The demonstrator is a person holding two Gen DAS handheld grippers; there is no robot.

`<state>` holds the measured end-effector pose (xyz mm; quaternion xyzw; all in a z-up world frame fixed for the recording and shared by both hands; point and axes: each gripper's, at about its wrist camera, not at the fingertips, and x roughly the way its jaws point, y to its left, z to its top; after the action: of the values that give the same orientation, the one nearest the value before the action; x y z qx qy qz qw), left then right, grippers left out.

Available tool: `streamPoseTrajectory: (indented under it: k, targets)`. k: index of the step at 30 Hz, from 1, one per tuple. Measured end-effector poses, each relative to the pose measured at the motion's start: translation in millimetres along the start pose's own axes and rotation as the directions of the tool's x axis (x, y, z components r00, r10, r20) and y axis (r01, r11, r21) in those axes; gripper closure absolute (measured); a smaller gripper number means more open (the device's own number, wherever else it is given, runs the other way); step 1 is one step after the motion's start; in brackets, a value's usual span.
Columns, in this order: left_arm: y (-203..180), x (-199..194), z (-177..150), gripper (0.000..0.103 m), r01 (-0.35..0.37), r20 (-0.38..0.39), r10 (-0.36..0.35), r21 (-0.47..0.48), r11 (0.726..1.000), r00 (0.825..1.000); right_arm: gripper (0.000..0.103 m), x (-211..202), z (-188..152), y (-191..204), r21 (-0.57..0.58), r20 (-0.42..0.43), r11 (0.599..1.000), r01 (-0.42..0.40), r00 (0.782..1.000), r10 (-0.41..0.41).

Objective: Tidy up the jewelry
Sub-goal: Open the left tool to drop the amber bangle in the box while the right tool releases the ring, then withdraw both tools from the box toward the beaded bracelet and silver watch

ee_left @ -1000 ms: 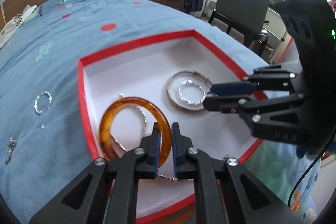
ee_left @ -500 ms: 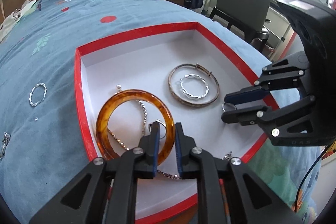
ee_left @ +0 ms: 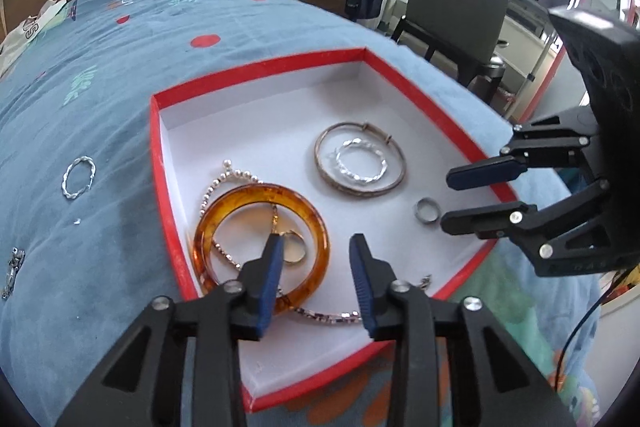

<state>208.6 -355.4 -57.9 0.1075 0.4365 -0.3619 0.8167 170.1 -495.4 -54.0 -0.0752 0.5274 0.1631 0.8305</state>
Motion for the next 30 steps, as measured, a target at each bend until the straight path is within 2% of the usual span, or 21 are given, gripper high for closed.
streamPoseTrajectory:
  k: [7, 13, 22, 30]
  targets:
    - [-18, -36, 6, 0.069, 0.011, 0.047, -0.012, 0.030, 0.999, 0.999, 0.070, -37, -14, -8, 0.101, 0.070, 0.995, 0.024, 0.997, -0.031]
    - [-22, -76, -7, 0.068, -0.026, 0.070, 0.024, 0.018, 1.000, 0.997, 0.069, -70, -26, 3, 0.127, 0.093, 0.990, 0.059, 0.993, -0.071]
    - [-5, -153, -54, 0.063, -0.109, 0.090, 0.111, -0.034, 0.993, 0.990, 0.067, -126, -39, 46, 0.146, 0.175, 0.987, 0.069, 0.980, -0.094]
    - [33, -243, -108, 0.058, -0.214, 0.149, 0.231, -0.119, 0.970, 0.962, 0.066, -170, -41, 102, 0.144, 0.263, 0.988, 0.054, 0.961, -0.091]
